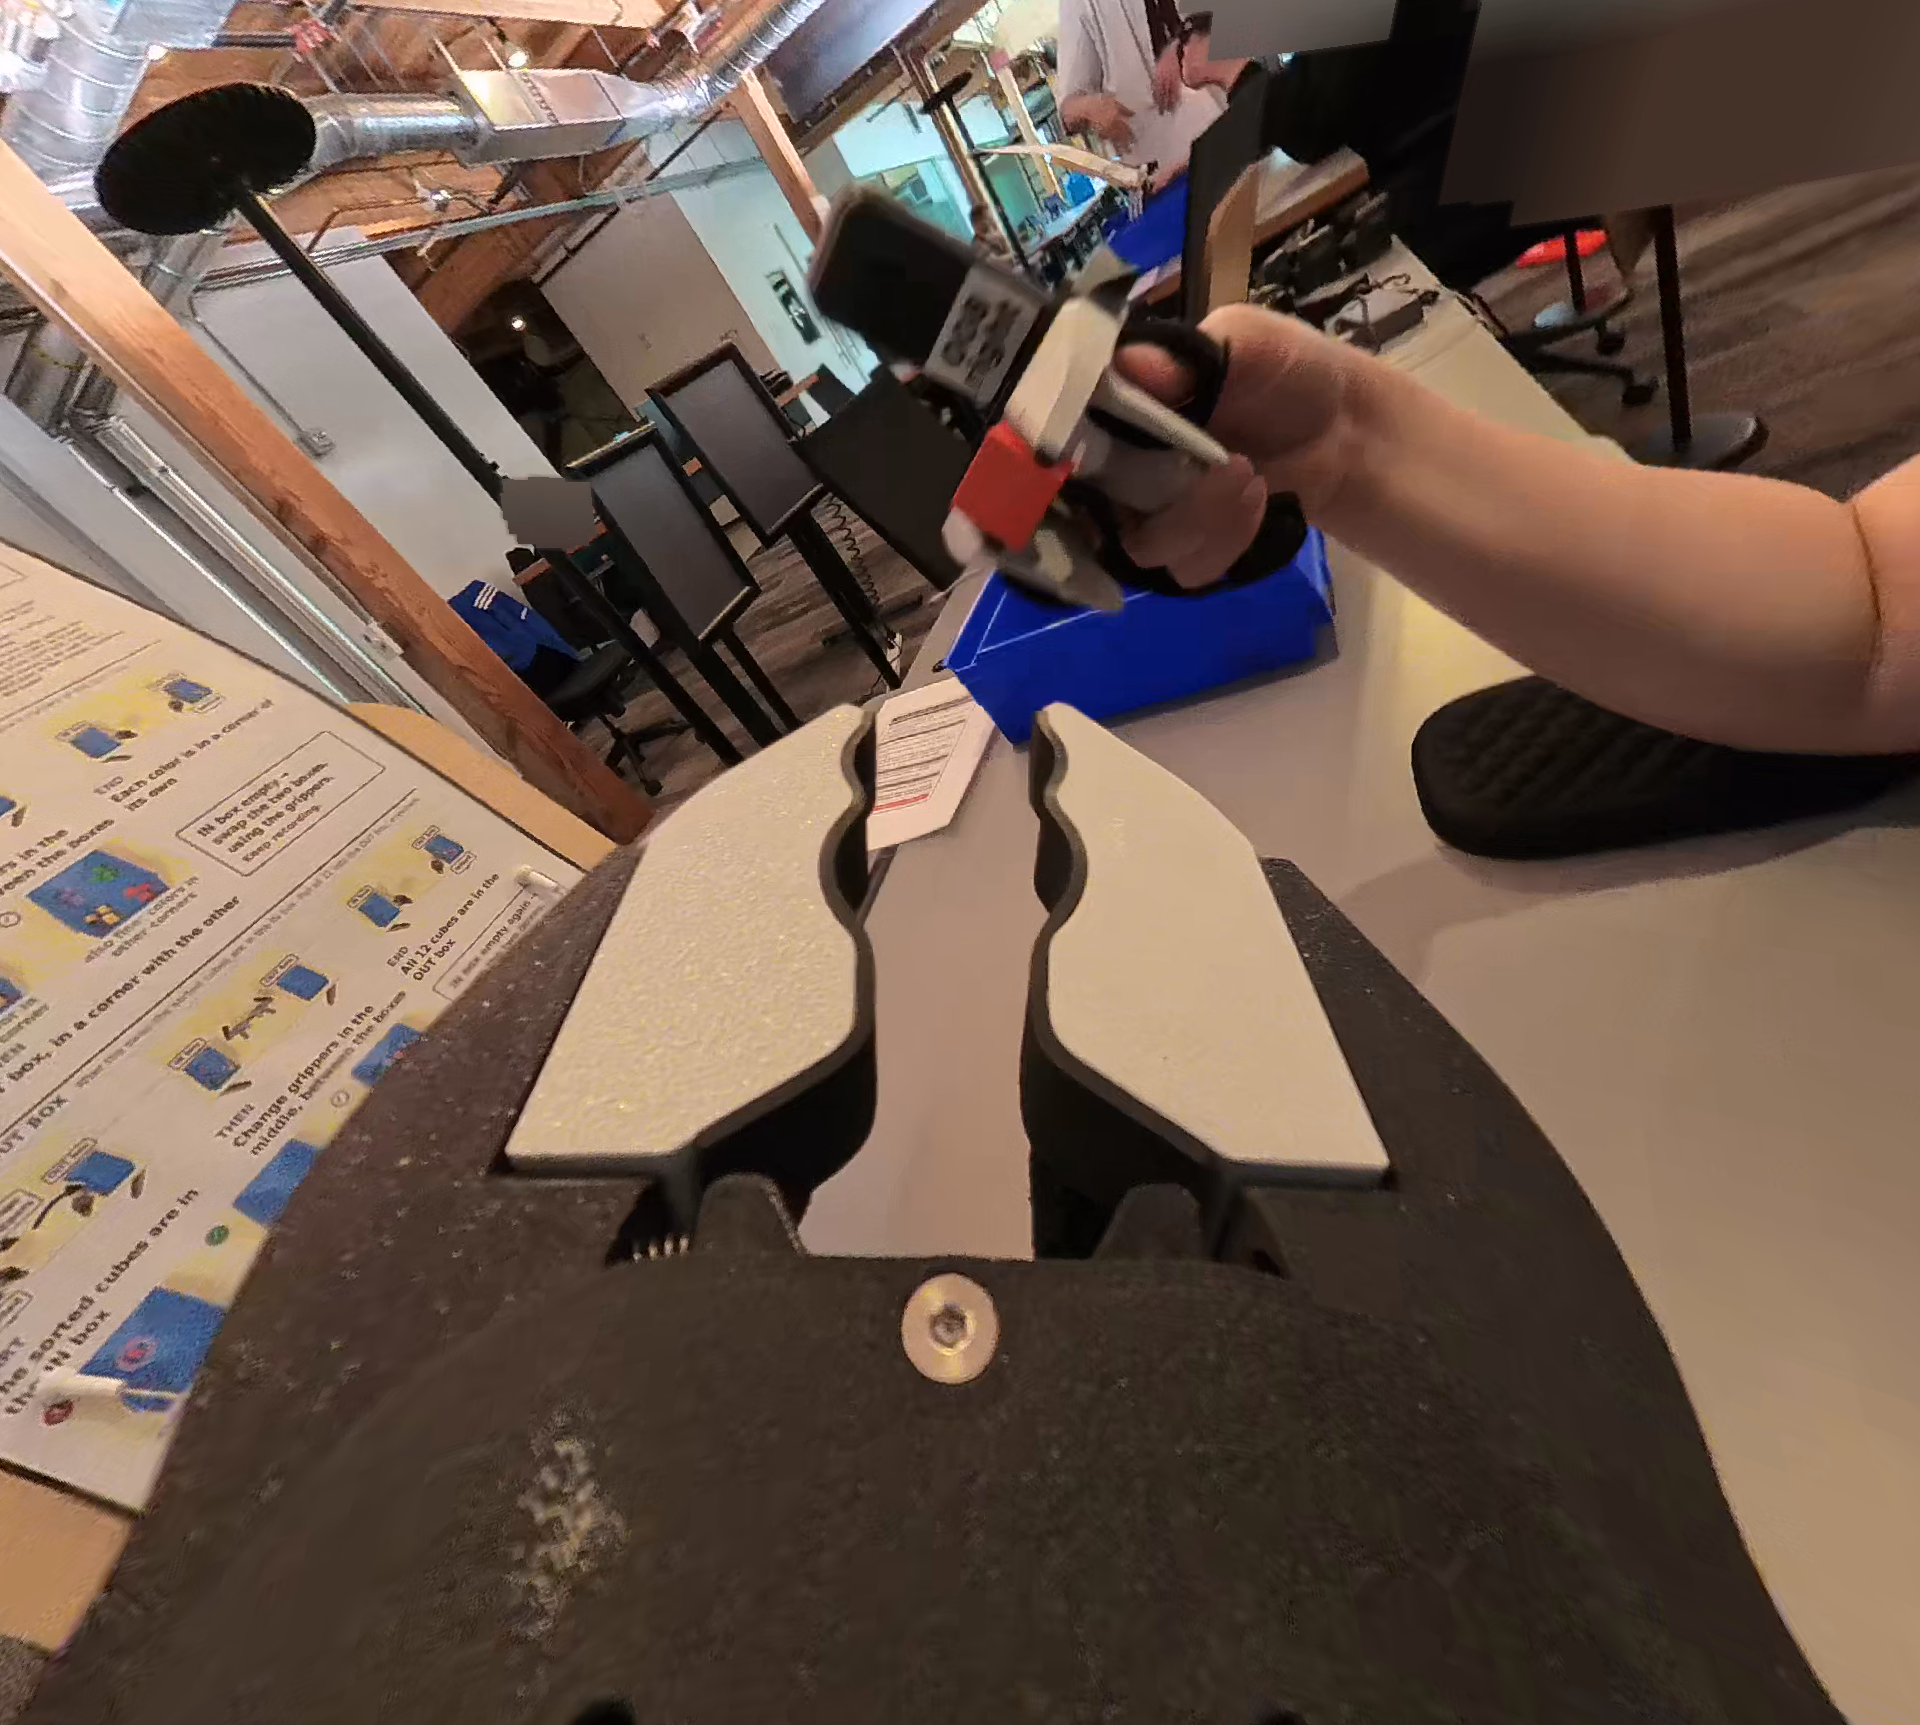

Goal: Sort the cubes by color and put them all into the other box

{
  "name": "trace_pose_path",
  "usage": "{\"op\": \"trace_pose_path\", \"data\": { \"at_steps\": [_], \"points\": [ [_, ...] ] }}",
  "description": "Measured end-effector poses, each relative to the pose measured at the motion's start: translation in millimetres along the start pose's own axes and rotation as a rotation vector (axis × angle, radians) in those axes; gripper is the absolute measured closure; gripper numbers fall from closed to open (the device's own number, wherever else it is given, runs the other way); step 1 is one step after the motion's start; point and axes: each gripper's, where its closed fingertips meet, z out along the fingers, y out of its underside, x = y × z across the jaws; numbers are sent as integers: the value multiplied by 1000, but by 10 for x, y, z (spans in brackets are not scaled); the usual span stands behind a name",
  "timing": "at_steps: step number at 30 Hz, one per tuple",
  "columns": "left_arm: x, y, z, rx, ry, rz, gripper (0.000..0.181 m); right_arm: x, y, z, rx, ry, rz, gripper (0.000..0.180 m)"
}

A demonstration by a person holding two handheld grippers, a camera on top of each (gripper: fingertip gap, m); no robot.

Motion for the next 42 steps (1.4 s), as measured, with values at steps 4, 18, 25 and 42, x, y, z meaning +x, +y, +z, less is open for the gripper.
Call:
{"op": "trace_pose_path", "data": {
  "at_steps": [4, 18, 25, 42],
  "points": [
    [-70, 88, 8, -3, -28, -58, 155, -90, -91, -782, 1, 303, -151, 157],
    [-136, 435, 265, -92, -27, -159, 159, 1252, 1667, -4300, -547, 1236, 641, 157],
    [-132, 553, 250, -128, -46, -175, 161, 1672, 2228, -4330, -731, 1249, 779, 157],
    [-143, 575, 247, -144, -54, -163, 162, 1558, 2425, -4310, -796, 1251, 856, 149]
  ]
}}
